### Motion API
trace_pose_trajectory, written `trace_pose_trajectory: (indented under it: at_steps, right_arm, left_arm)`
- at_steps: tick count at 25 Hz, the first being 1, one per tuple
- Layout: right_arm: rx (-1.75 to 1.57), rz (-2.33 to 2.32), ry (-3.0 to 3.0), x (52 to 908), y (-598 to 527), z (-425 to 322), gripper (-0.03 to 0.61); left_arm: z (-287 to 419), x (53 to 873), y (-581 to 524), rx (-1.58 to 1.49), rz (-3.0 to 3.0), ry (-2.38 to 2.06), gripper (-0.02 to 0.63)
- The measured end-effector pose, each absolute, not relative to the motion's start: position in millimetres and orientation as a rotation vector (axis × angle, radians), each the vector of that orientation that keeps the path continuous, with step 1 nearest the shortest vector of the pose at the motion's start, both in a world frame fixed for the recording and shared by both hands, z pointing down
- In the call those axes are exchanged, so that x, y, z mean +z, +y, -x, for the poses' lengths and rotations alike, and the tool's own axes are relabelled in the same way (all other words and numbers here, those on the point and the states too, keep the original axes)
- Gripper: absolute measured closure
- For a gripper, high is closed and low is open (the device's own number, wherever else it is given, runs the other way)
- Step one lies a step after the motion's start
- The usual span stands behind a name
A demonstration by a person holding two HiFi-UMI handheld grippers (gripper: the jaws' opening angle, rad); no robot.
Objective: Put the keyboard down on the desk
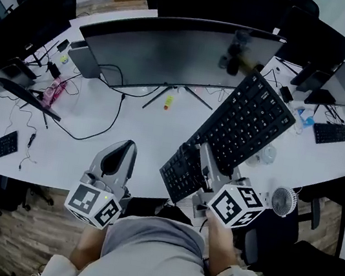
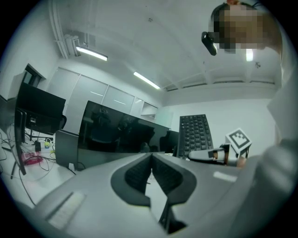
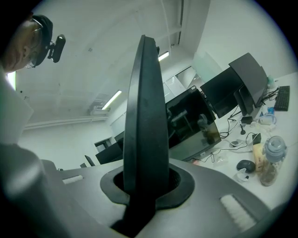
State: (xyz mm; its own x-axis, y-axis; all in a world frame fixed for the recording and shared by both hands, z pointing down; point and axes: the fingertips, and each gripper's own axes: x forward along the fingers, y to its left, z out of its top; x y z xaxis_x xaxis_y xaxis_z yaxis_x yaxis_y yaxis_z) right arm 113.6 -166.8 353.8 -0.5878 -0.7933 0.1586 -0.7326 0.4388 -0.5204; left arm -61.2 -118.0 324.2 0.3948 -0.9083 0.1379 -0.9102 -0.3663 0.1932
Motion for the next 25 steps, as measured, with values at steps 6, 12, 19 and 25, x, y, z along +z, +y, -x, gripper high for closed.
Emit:
trace_pose_trajectory:
  at_steps: [6,12,19,25]
  right_arm:
    - [-0.879,1.422,2.522,356.8,-182.9,-83.9,0.506]
    - [-0.908,1.491,2.444,360.5,-197.2,-61.3,0.506]
    - [-1.013,1.565,2.298,381.8,-200.9,-46.7,0.506]
    - [-1.044,1.623,2.207,403.0,-201.6,-36.9,0.508]
  left_arm:
    - [93.7,320.4,-140.4,0.000,-2.442,-1.554,0.614]
    - [117.7,316.5,-161.4,-0.005,-2.482,-1.492,0.614]
    - [136.2,322.2,-170.5,0.000,-2.521,-1.394,0.614]
    - [149.1,329.3,-171.6,0.009,-2.545,-1.331,0.614]
